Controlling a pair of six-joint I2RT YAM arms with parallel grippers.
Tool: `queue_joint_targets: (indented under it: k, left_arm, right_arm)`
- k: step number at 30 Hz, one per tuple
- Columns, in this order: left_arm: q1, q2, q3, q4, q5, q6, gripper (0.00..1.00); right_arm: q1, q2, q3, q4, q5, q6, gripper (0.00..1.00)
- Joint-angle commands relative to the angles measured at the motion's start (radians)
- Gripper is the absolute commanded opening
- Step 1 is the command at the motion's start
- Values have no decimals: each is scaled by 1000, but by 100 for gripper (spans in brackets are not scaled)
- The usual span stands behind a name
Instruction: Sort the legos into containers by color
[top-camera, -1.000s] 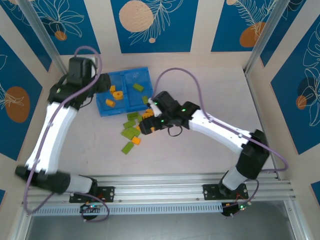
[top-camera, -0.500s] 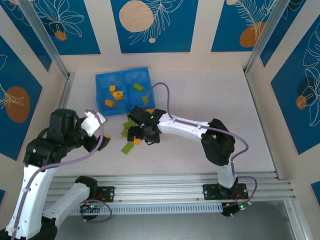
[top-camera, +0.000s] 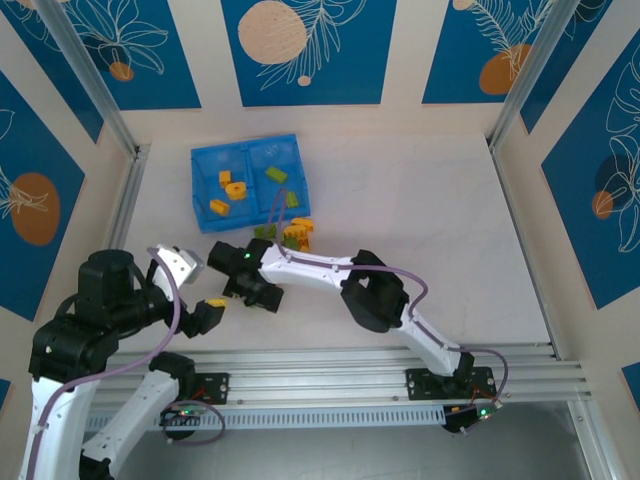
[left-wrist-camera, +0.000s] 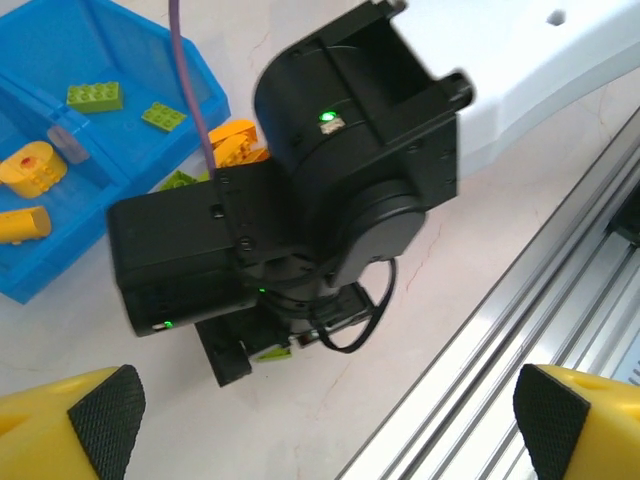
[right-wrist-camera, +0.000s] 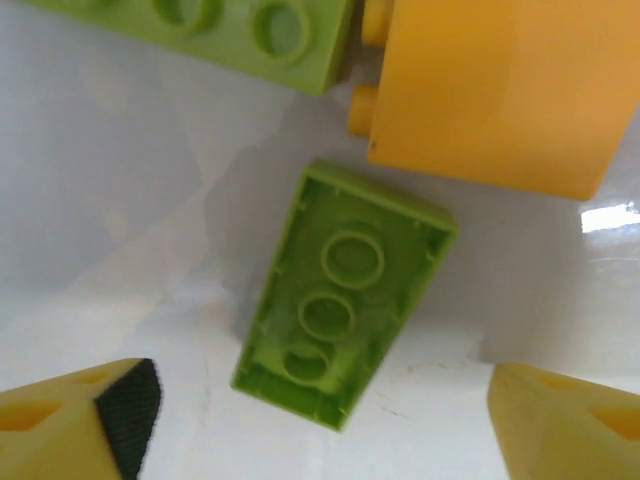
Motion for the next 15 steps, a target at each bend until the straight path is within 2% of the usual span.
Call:
queue_joint_targets:
  k: [1, 4, 6, 10, 15]
  left_arm:
    - [1, -35, -19, 16, 16, -51, 100]
    - [1, -41, -7, -5, 13, -25, 100]
    - [1, -44, -3, -15, 14, -17, 100]
    - [1, -58, -13, 2, 23, -34, 100]
    - [1, -57, -20, 23, 28, -47, 100]
  right_arm:
    - [6, 98, 127, -204, 99, 66, 77]
    - [4, 158, 179, -239, 95, 9, 50]
    - [1, 159, 168, -251, 84, 21, 36]
    - [-6, 94, 108, -221, 86, 16, 25]
    - [-15, -69, 42, -164, 137, -85, 23]
